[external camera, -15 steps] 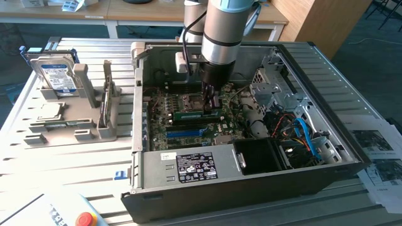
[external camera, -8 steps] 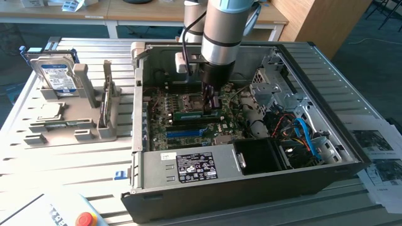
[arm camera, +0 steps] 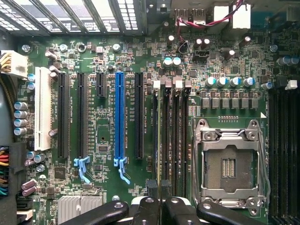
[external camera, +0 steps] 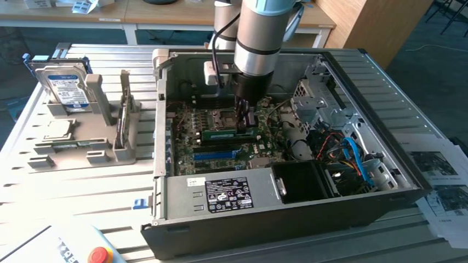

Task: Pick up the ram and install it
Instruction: 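Insert the ram into the slot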

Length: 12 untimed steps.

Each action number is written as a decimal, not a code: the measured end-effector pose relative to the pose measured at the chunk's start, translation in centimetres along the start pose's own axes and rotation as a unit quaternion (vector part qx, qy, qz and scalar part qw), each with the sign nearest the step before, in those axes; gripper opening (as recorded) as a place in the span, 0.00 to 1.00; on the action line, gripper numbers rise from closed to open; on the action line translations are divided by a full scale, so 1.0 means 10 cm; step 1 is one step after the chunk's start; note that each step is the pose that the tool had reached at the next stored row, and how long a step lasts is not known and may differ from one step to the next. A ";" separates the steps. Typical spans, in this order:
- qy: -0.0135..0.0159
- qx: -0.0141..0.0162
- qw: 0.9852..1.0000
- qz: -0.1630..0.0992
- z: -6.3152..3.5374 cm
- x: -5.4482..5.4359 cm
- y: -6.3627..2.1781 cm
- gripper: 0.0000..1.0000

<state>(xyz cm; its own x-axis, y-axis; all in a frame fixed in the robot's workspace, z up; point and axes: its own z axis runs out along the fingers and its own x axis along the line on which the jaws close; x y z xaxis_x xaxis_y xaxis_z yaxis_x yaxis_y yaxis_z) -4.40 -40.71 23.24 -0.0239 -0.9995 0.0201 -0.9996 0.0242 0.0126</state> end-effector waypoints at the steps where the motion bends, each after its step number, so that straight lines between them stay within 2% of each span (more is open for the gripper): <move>1: 0.000 0.000 1.000 0.000 0.001 0.00 0.000 0.12; 12: 0.000 0.000 1.000 0.000 0.028 -0.01 0.003 0.12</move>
<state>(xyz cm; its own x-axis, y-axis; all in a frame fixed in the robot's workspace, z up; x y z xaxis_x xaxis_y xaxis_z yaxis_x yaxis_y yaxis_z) -4.44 -40.66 22.96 -0.0244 -0.9995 0.0201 -0.9996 0.0247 0.0127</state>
